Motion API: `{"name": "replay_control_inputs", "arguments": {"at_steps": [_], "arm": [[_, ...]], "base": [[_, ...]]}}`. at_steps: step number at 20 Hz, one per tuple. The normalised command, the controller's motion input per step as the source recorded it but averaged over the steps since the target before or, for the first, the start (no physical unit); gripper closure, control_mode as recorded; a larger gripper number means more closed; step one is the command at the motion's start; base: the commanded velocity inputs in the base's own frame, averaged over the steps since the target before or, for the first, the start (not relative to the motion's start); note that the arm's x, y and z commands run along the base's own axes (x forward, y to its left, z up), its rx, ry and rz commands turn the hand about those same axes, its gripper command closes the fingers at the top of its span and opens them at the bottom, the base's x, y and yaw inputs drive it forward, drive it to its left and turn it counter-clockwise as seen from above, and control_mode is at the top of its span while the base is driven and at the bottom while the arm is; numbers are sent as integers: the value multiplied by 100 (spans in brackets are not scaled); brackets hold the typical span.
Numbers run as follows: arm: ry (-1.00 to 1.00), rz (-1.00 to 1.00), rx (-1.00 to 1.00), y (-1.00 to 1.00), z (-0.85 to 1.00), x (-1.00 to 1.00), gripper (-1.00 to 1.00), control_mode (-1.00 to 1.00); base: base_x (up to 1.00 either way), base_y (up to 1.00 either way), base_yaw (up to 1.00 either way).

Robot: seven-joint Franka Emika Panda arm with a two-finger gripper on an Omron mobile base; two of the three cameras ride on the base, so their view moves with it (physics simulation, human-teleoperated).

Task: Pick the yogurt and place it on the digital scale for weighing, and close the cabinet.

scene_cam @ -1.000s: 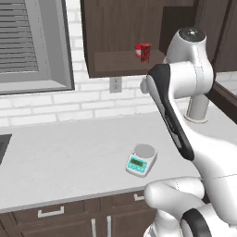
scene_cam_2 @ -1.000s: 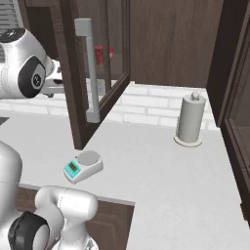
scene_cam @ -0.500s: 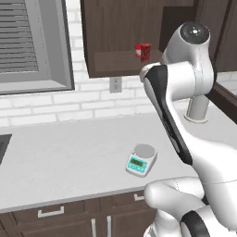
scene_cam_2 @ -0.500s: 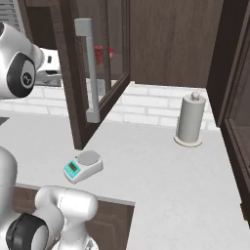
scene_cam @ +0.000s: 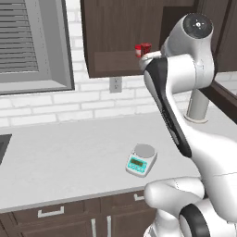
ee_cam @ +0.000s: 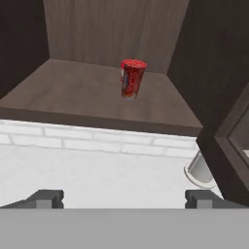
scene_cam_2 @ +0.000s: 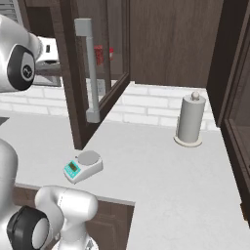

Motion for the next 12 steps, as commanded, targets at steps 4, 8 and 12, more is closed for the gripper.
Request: {"name": "replay_control_inputs", "arguments": {"at_steps": [4,8,12], "arm": [[-4,0,0,-2,0,39,-100,-100],[-2,0,5,-20,0,31,-100,-100],[0,0,0,-17,0,30,-100,-100]], "base": [[0,0,0],[0,0,0],[0,0,0]]}}
